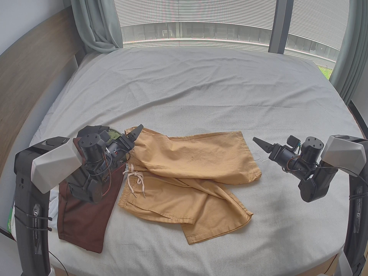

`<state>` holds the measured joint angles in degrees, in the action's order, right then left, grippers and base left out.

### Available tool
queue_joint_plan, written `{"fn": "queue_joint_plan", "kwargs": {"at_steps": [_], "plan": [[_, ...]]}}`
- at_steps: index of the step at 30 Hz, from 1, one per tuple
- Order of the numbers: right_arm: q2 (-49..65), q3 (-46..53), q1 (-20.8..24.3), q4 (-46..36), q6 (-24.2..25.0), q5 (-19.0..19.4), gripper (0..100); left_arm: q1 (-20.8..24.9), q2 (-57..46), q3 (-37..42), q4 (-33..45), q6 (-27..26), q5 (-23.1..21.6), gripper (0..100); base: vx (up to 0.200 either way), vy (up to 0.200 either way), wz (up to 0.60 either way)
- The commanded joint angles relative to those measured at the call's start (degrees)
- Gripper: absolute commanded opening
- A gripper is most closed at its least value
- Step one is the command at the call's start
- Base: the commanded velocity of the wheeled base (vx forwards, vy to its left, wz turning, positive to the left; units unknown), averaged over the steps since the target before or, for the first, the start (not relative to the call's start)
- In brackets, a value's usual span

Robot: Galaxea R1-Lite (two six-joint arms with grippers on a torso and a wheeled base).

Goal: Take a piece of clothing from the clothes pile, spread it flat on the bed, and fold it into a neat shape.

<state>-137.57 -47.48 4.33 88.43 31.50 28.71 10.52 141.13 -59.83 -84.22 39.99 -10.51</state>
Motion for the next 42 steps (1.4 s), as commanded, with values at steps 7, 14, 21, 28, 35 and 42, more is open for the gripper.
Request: {"fn": "queue_joint_plan", "kwargs": {"at_steps": [7, 14, 21, 28, 35, 42], "plan": [[8.02, 11.97, 1.03, -0.01, -1.88, -0.23, 100, -1.64, -10.0, 12.9, -3.84, -1.49, -1.18, 100, 0.0, 0.0, 0.0], [13.21, 18.39, 3.41, -0.1, -2.06, -0.32, 100, -2.61, -15.1, 20.9, -4.28, -1.75, -4.43, 100, 0.0, 0.0, 0.0], [14.88, 23.66, 4.64, -0.1, -1.88, 0.03, 100, -3.31, -20.54, 25.64, -4.19, -3.25, -8.3, 100, 0.0, 0.0, 0.0], [14.96, 25.07, 5.69, -0.1, -1.88, -0.23, 100, -3.49, -21.07, 29.51, -4.28, -10.37, -9.88, 100, 0.0, 0.0, 0.0], [14.61, 25.16, 8.33, -0.1, -2.06, -2.17, 100, -4.81, -20.54, 34.08, -4.28, -18.28, -14.98, 100, 0.0, 0.0, 0.0], [12.33, 24.98, 7.63, -0.1, -1.97, -2.69, 100, -5.25, -20.54, 36.54, -4.28, -23.55, -16.65, 100, 0.0, 0.0, 0.0]]}}
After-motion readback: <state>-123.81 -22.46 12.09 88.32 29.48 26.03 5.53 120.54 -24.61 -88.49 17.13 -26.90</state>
